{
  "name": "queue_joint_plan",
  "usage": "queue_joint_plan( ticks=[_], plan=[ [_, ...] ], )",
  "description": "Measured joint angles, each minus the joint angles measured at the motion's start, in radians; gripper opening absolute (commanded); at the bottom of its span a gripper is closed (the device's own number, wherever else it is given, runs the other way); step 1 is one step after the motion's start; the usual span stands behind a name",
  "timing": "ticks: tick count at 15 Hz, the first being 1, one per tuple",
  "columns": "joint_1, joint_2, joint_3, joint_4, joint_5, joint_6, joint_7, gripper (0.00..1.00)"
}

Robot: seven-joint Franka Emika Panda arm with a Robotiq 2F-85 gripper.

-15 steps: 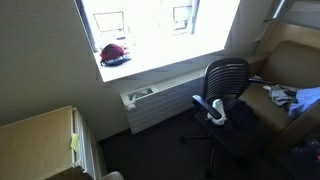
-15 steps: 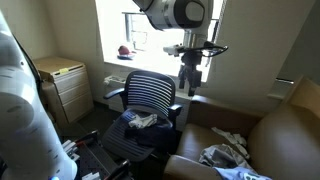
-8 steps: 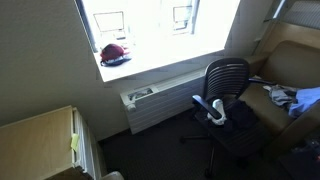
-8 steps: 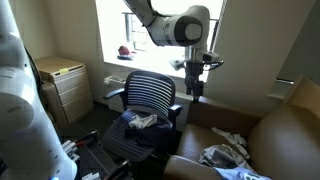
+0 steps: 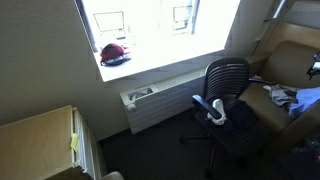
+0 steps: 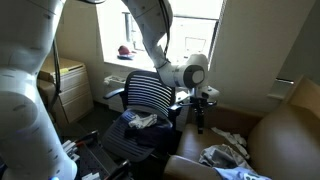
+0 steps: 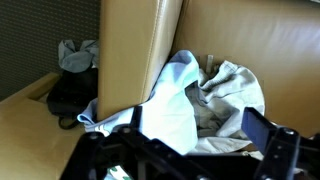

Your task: Put the clothes on the brown chair onto the black chair and vice-versa

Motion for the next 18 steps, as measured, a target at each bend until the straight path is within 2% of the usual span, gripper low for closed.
queue_joint_plan(
  ticks=[4, 7, 12, 13, 16, 18],
  plan=[
    [0.010, -0.007, -0.007, 0.004, 0.001, 0.006, 0.000, 1.00],
    [-0.014, -0.007, 0.016, 0.001, 0.043, 0.017, -0.177, 1.00],
    [-0.223, 0.065, 0.194, 0.046, 0.163, 0.024, -0.558, 1.00],
    [-0.234, 0.102, 0.193, 0.077, 0.173, -0.008, -0.612, 1.00],
    [-0.153, 0.270, 0.066, 0.215, 0.179, -0.017, -0.491, 1.00],
    [-0.120, 0.350, 0.031, 0.290, 0.189, -0.017, -0.437, 1.00]
  ],
)
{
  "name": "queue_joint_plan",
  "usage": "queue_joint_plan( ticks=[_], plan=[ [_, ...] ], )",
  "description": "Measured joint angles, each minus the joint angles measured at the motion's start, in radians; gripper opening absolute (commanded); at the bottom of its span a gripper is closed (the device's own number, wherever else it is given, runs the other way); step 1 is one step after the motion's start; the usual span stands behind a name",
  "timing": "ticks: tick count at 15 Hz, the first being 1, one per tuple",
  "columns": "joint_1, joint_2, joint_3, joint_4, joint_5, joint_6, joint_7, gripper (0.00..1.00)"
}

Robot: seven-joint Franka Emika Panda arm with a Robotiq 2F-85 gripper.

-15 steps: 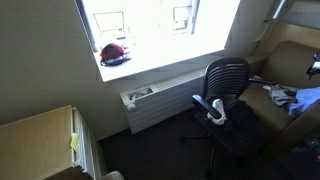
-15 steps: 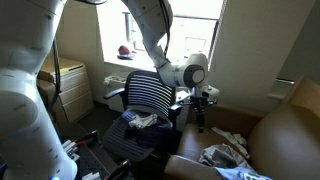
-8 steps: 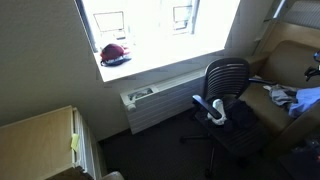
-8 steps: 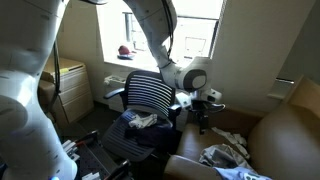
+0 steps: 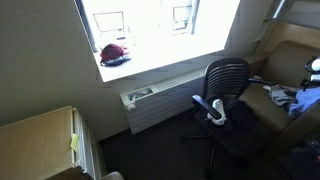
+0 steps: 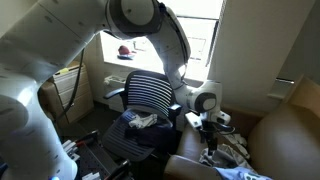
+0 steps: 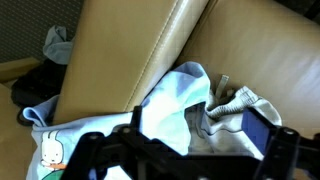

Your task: Put the clothes on the brown chair onto the black chair and vice-versa

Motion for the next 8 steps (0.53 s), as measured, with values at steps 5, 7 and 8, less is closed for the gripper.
queue_joint_plan(
  ticks=[5, 7, 8],
  plan=[
    [0.028, 0.029, -0.026, 0.022, 0.039, 0.039, 0.030, 1.00],
    [0.041, 0.102, -0.042, 0.087, 0.090, 0.056, 0.124, 1.00],
    [0.044, 0.162, -0.045, 0.138, 0.103, 0.075, 0.183, 1.00]
  ],
)
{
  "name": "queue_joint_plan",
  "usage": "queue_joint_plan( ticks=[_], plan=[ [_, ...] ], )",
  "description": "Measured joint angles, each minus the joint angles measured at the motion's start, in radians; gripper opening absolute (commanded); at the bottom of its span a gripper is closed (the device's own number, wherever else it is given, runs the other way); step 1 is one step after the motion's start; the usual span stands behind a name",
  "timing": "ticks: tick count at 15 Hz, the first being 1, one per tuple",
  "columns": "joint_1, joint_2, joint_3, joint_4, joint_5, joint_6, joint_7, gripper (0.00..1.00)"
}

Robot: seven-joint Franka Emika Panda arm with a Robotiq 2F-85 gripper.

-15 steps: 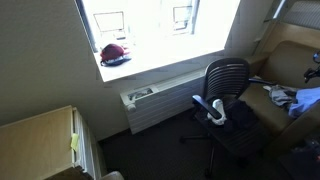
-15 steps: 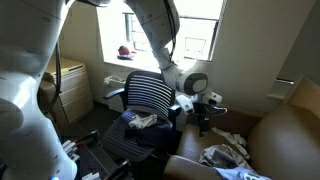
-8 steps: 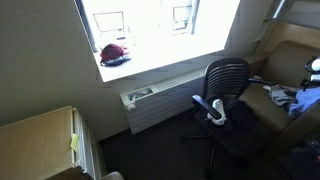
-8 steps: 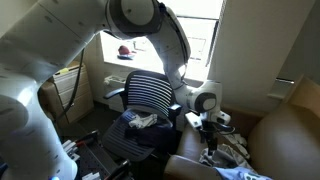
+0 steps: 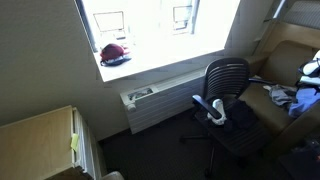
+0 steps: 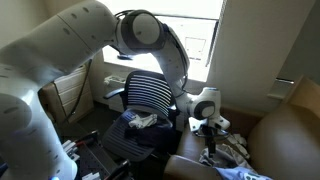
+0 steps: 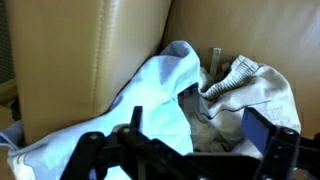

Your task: Put the clothes on the brown chair onto the black chair and vice-versa

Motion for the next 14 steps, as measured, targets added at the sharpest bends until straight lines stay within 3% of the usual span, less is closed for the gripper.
queue_joint_plan(
  ticks=[4, 8, 10, 14],
  plan=[
    [0.026, 0.240, -0.025, 0.227, 0.092, 0.084, 0.210, 1.00],
    [0.072, 0.359, -0.080, 0.396, 0.127, 0.104, 0.383, 1.00],
    [0.074, 0.368, -0.084, 0.413, 0.130, 0.104, 0.392, 1.00],
    [0.064, 0.373, -0.065, 0.394, 0.121, 0.105, 0.286, 1.00]
  ],
)
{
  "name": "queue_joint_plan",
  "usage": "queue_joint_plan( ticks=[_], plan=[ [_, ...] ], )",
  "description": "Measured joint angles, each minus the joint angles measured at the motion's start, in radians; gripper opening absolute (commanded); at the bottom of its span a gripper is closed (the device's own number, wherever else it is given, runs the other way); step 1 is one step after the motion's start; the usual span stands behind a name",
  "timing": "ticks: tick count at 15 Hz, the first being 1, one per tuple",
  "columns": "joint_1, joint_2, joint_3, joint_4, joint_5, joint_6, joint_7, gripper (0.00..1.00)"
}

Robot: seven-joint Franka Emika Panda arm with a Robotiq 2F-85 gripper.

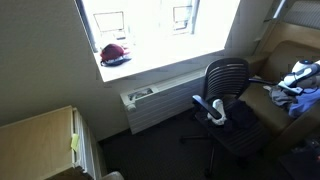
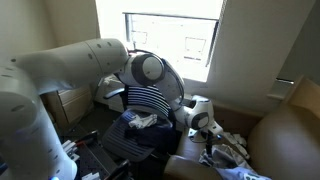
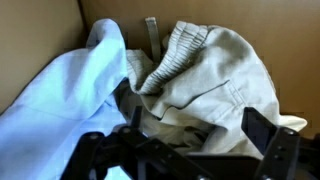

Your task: Put the clothes on the brown chair onto the black chair and vice-versa

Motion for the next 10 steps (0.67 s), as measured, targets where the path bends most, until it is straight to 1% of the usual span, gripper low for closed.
queue_joint_plan(
  ticks=[5, 8, 10],
  plan=[
    [-0.023, 0.070, 0.008, 0.040, 0.004, 0.024, -0.003, 1.00],
    [-0.023, 0.078, 0.008, 0.047, 0.008, 0.024, 0.000, 1.00],
    [-0.026, 0.099, 0.009, 0.073, 0.021, 0.019, 0.030, 1.00]
  ],
)
